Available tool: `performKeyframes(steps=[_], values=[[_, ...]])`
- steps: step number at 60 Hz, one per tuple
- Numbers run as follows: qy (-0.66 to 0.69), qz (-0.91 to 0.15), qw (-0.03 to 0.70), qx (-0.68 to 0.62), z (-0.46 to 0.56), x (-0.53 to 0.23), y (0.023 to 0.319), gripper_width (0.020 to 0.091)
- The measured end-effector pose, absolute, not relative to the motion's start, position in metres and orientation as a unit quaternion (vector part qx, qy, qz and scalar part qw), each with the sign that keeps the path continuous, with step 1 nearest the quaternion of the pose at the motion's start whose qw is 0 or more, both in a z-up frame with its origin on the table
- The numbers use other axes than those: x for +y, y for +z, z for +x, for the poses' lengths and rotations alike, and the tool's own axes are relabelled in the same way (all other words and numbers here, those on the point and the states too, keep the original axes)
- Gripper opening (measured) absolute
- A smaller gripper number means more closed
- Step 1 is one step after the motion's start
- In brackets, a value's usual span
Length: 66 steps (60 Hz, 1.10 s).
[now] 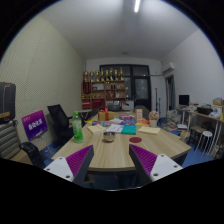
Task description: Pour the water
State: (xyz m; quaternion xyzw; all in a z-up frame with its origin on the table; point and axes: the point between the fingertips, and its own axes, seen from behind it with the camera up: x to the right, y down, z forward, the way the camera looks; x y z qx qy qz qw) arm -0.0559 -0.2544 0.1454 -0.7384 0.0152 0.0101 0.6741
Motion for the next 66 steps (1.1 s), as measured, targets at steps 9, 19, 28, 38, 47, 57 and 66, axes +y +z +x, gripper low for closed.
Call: performKeyframes(steps=[9,19,28,38,47,57,66], values=[[-0.003,-0.735,0.678,0.018,-0.048,-0.257,0.149,0.0821],[0.002,-0.731,0.682,0.004,-0.059,-0.24,0.151,0.0826],[0.018,-0.729,0.684,-0.032,-0.105,-0.197,0.147,0.0828],[0.06,-0.714,0.694,-0.069,-0.185,-0.126,0.163,0.0823],[0.076,-0.702,0.705,-0.071,-0.254,-0.033,0.17,0.0825],[0.051,-0.713,0.697,-0.056,-0.281,0.053,0.158,0.0823],[0.014,-0.715,0.696,-0.065,-0.291,0.107,0.152,0.0827]])
